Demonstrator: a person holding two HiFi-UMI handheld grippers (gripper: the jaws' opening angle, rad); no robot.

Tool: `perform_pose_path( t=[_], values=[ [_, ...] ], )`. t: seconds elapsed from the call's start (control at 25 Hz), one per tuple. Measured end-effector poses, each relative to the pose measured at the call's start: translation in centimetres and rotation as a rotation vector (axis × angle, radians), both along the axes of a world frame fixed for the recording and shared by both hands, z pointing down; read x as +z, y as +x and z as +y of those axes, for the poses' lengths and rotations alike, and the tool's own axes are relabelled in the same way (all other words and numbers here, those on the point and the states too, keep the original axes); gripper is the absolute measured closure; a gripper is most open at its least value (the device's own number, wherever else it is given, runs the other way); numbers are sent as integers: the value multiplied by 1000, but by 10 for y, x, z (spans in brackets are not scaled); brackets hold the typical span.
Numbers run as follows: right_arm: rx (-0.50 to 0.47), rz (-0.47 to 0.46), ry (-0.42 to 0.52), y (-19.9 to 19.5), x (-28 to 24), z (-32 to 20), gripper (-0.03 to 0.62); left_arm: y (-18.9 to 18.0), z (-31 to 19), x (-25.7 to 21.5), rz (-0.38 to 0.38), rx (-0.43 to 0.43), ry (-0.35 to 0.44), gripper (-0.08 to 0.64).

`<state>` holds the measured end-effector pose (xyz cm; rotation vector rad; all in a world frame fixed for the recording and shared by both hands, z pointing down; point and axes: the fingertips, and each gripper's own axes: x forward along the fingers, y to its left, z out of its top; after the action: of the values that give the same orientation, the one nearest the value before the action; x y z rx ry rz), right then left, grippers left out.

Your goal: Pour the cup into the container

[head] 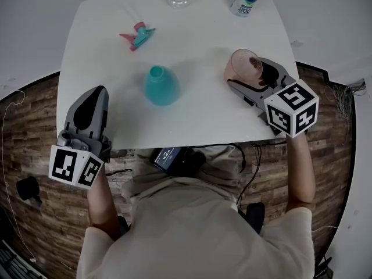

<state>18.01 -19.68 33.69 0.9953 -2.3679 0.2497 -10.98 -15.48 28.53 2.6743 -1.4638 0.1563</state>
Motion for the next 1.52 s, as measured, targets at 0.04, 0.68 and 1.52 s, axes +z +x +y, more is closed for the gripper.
perform_pose_path(
  t=[0.04, 0.68, 1.52],
  values=[
    [0, 0, 0, 0, 0, 0, 227, 0, 0, 0, 0, 0, 0, 549],
    [-71, -4, 63, -15, 3, 5, 176, 4, 2, 1, 5, 13, 0, 549],
    [182, -288, 374, 16, -70, 23, 133, 6, 12, 12, 34, 16, 2, 549]
  ],
)
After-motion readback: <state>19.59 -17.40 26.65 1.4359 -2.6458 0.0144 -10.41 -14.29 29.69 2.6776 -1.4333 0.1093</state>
